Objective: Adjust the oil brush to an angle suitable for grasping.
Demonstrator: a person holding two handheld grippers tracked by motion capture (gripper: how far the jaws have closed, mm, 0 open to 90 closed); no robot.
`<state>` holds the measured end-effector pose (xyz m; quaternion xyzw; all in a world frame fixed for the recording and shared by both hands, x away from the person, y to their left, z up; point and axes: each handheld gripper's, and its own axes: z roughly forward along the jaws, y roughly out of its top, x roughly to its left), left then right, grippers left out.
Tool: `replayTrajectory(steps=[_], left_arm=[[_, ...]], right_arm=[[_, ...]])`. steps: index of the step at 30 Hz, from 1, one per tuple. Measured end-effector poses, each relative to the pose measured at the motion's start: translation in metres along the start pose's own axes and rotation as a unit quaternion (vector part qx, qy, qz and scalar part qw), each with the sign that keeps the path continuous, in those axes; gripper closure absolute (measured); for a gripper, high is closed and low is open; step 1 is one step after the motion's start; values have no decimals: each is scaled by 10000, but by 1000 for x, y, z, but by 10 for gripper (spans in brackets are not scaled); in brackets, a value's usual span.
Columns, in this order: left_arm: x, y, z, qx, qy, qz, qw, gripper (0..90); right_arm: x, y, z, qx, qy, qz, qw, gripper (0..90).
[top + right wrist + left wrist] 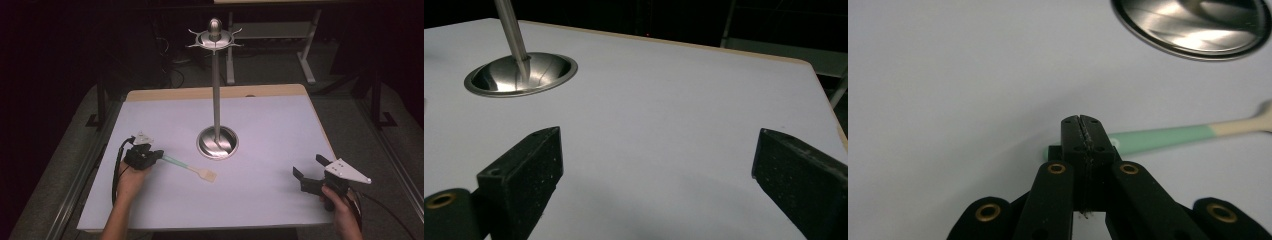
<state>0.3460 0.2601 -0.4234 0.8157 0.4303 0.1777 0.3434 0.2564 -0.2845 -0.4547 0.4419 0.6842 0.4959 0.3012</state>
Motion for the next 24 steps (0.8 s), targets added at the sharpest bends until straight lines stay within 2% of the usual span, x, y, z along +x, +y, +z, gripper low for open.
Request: replayTrajectory(steps=[1,4,6,10,14,15,18,21,24], left_arm=[[0,0,1,8,62,29,10000,898],[-3,-1,3,74,76,35,9999,899],[-5,-2,5,223,84,114,9997,899],[-7,-3,9,371,157,149,9991,899],[-9,-5,14,458,138,157,9987,899],[-9,-5,14,482,156,231,9985,898],[-8,-4,15,436,156,272,9986,899],[-7,-1,19,388,140,216,9989,899],[-5,2,24,364,136,271,9989,898]], right_arm=[[0,0,0,0,0,0,10000,56],[0,0,0,4,35,29,10000,56],[0,0,0,-5,45,24,10000,56],[0,0,-1,-15,39,7,10000,56],[1,0,0,-1,42,-35,10000,56],[1,0,0,9,51,-45,10000,56],[0,0,0,13,60,-46,10000,56],[0,0,0,7,58,-38,10000,56],[0,0,0,5,56,-36,10000,56]])
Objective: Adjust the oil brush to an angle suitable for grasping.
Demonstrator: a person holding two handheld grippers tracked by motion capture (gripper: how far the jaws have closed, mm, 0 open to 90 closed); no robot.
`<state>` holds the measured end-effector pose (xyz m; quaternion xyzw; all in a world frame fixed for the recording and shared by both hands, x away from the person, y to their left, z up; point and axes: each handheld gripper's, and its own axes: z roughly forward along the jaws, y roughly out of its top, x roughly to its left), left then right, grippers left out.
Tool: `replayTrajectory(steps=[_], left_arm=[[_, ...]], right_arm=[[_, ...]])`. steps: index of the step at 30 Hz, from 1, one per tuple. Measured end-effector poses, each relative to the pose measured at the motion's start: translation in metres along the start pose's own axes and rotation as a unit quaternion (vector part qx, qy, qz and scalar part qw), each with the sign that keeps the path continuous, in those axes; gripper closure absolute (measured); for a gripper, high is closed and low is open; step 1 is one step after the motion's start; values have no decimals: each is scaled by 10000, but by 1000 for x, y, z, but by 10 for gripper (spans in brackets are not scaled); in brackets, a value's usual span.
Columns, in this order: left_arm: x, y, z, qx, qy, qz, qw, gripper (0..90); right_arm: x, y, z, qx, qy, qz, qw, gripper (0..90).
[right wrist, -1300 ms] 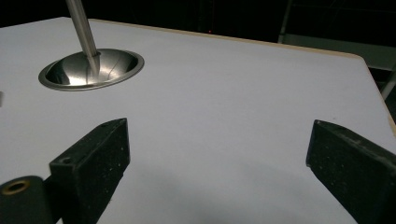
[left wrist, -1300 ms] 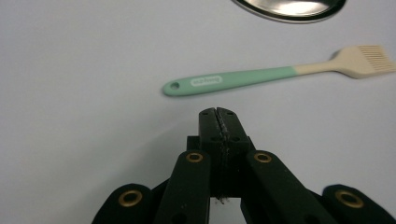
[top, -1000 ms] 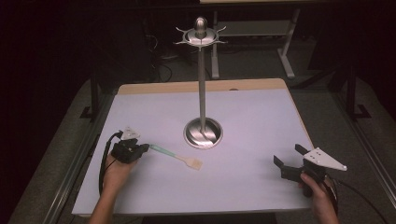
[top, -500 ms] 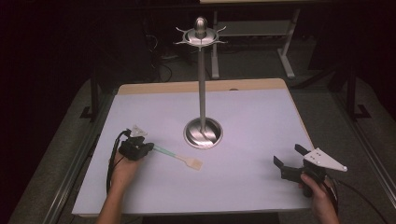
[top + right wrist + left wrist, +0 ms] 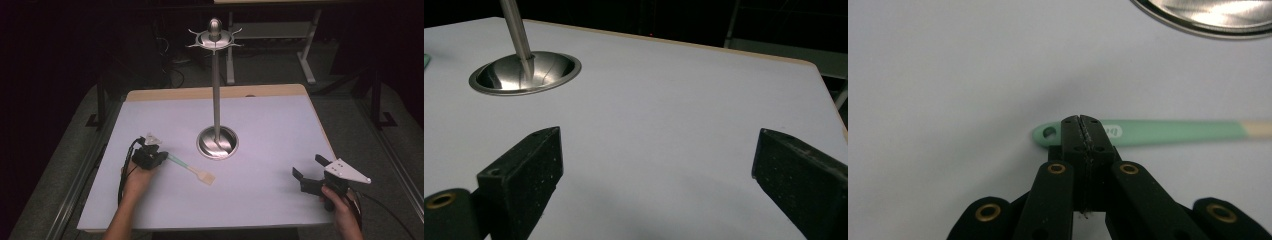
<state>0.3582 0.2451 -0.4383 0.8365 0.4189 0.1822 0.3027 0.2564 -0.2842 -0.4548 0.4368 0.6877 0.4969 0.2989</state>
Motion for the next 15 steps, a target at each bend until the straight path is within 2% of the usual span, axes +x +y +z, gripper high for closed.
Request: replayTrajectory(steps=[3,5,7,9,10,12,15], left_arm=[[3,4,5,-86,-86,-95,9999,899],[5,6,8,-148,-131,-30,9998,899],[6,8,12,-275,-198,-151,9993,899],[7,8,13,-283,-212,-128,9993,899],[7,9,14,-268,-239,-183,9992,899],[7,14,15,-281,-227,-91,9993,899],[6,20,19,-371,-216,-78,9990,899]], right_arm=[[0,0,0,12,-4,-6,10000,56],[0,0,0,21,-3,7,10000,56],[0,0,0,16,-6,8,10000,56],[0,0,0,12,-3,22,10000,56],[0,0,0,12,-3,22,10000,56],[0,0,0,23,10,42,10000,56],[0,0,0,16,11,24,10000,56]])
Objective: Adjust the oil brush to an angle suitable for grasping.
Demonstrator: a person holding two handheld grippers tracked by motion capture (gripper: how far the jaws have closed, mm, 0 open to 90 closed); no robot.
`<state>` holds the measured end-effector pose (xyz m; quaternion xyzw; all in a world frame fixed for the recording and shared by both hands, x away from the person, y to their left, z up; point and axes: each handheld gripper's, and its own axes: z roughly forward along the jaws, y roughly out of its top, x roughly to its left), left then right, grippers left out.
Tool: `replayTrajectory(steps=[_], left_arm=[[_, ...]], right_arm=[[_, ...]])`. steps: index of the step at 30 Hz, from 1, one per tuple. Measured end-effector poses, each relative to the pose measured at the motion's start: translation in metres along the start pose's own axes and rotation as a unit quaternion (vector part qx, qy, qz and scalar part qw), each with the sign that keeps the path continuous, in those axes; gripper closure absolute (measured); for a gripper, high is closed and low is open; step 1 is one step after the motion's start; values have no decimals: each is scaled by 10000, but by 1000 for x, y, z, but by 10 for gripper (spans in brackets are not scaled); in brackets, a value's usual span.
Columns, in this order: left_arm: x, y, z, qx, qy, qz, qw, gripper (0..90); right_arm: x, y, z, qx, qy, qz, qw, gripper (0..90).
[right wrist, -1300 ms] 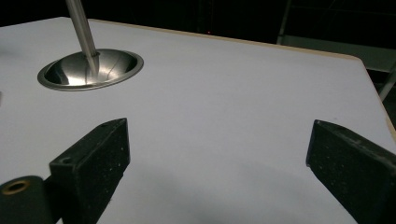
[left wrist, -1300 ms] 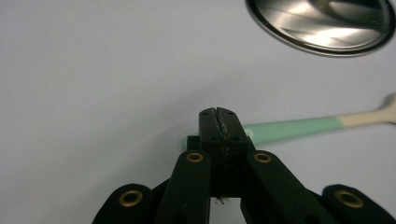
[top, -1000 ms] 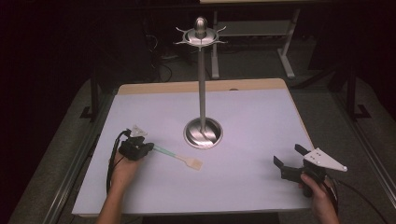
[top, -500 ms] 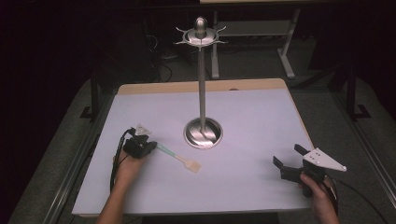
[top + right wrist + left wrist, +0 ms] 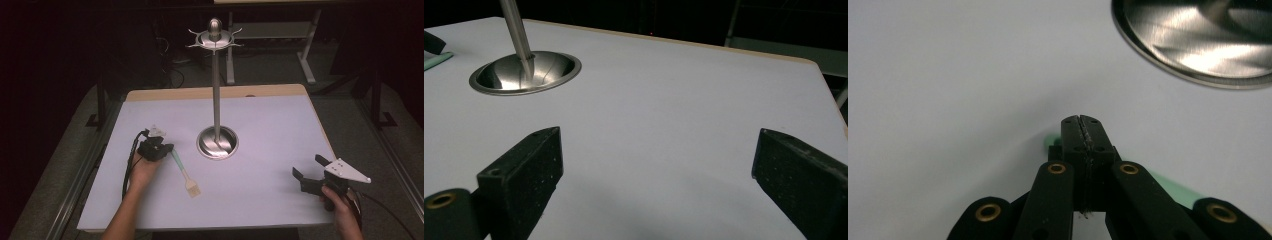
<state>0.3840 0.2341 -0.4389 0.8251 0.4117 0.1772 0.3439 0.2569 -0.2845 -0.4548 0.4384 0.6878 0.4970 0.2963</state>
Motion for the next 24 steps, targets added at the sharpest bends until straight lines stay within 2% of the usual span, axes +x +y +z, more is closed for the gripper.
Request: replayTrajectory(steps=[2,4,7,8,9,10,14,17,18,19,21,24], left_arm=[[1,0,3,-76,-61,-62,9999,899],[-1,0,0,-16,-136,-89,9999,899],[-12,1,-7,47,-303,-1,9995,899],[-12,1,-7,47,-303,-1,9995,899],[-18,2,-10,42,-397,-26,9992,899],[-30,3,-16,124,-546,142,9983,899],[-57,3,-23,430,-852,422,9945,899],[-71,-1,-29,592,-984,398,9926,899],[-71,-1,-29,592,-984,398,9926,899],[-78,-4,-31,734,-1014,477,9910,899],[-83,-7,-29,822,-1076,429,9899,898],[-89,-7,-23,902,-1097,481,9887,899]], right_arm=[[0,0,-1,-22,-15,-9,10000,56],[0,0,0,-13,0,8,10000,56],[0,0,0,-20,12,21,10000,56],[0,0,-1,-28,11,8,10000,56],[0,0,-1,-28,11,8,10000,56],[0,0,-1,-24,3,0,10000,56],[1,0,-1,-36,-21,-11,10000,56],[1,0,-1,-44,-27,-10,10000,56],[1,0,-1,-41,-25,-12,10000,56],[1,0,-1,-38,-26,-10,10000,56],[1,0,-1,-25,-21,-18,10000,56],[1,0,0,-9,-19,-45,10000,56]])
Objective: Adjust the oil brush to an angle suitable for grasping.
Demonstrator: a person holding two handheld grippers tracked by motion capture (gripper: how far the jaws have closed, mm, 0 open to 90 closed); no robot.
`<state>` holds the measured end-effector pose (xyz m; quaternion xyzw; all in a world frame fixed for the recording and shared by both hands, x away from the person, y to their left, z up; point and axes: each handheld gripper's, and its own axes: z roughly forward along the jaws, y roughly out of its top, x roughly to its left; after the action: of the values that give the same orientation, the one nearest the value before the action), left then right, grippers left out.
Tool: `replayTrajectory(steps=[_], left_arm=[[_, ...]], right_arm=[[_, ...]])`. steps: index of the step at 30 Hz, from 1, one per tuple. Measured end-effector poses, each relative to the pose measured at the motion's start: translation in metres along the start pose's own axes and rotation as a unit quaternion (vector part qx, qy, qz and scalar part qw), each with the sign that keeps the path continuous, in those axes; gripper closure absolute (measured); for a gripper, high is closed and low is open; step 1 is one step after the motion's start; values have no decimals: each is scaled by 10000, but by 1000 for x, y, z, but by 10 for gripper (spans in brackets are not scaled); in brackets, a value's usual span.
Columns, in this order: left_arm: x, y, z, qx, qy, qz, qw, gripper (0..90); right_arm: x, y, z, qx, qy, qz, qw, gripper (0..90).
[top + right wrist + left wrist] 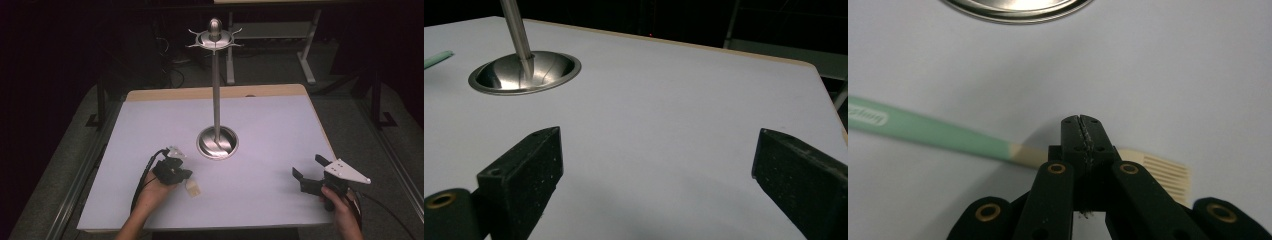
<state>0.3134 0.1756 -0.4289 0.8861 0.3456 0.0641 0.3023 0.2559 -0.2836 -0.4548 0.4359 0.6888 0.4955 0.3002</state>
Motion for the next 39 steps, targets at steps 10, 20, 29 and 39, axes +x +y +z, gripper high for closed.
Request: replayTrajectory(steps=[10,20,29,39], left_arm=[[-8,-1,0,299,247,171,9991,899],[-3,-17,-16,479,365,187,9980,900],[5,-32,-30,573,640,86,9963,900],[20,-43,-43,442,740,-267,9959,900]], right_arm=[[0,0,0,-24,-5,5,10000,56],[1,0,0,-7,-19,-19,10000,56],[1,0,0,-4,-27,-18,10000,56],[1,0,0,-14,-18,-40,10000,56]])
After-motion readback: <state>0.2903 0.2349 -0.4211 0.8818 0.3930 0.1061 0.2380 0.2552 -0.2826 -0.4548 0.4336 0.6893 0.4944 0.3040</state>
